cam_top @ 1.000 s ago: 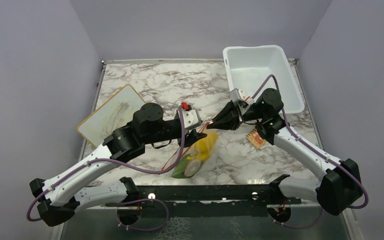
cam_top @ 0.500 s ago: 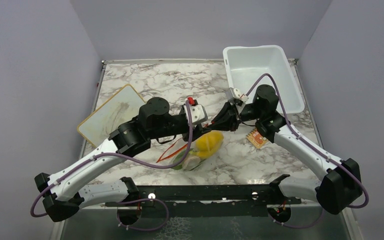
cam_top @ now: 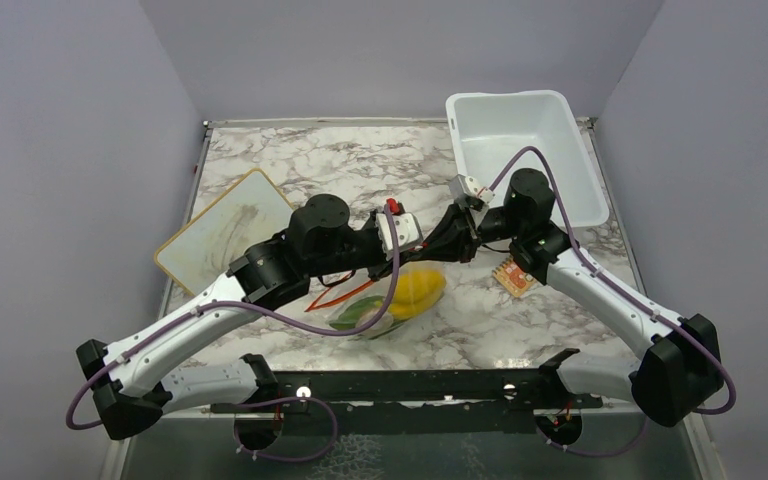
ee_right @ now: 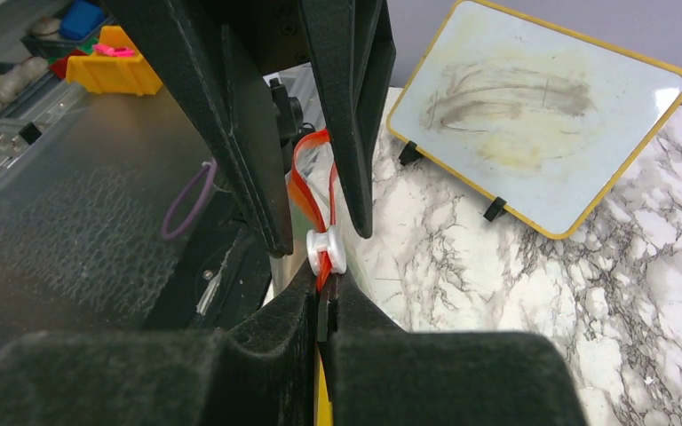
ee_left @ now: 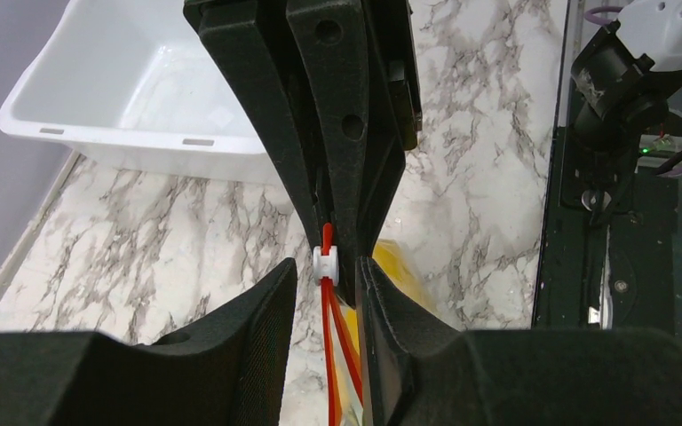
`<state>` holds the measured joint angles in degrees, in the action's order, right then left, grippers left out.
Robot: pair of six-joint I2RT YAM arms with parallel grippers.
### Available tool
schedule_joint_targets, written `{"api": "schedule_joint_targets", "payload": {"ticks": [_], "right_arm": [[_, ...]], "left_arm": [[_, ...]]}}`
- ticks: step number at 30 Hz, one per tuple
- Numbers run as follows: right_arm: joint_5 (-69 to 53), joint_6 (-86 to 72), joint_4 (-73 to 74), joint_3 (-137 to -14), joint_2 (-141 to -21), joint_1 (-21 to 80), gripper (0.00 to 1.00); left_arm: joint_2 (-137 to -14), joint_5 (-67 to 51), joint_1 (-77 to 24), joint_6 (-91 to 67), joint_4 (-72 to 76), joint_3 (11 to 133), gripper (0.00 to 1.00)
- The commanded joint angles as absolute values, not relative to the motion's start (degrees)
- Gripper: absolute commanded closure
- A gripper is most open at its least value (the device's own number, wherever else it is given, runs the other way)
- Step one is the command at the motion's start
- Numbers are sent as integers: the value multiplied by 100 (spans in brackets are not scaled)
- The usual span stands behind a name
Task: Place the food in the zip-top bag and seal the zipper
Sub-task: Zip the zipper food storage bag at the center of the board.
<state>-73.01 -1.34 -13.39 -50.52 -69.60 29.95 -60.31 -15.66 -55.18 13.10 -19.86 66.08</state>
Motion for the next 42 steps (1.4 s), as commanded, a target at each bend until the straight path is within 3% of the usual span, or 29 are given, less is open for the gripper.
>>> {"api": "schedule_joint_targets", "payload": {"ticks": [1, 9, 16, 42], "right_arm": [[-7467, -168, -1444, -5123, -6954, 3032, 99], [-7540, -104, -1441, -5074, -6952, 3031, 99], [-7431, 174, -1302, -4957, -6876, 3032, 99], [-7154, 288, -1765, -4512, -6430, 3023, 99]], "left_arm": [[-6096, -1403, -5517, 1444, -2017, 6572, 67], [-6213, -1518, -5511, 1429, -2015, 6639, 70], [-6176, -1598, -5512, 1450, -1995, 6627, 100], [-5823, -1532, -5467, 1530, -2780, 6342, 100]]}}
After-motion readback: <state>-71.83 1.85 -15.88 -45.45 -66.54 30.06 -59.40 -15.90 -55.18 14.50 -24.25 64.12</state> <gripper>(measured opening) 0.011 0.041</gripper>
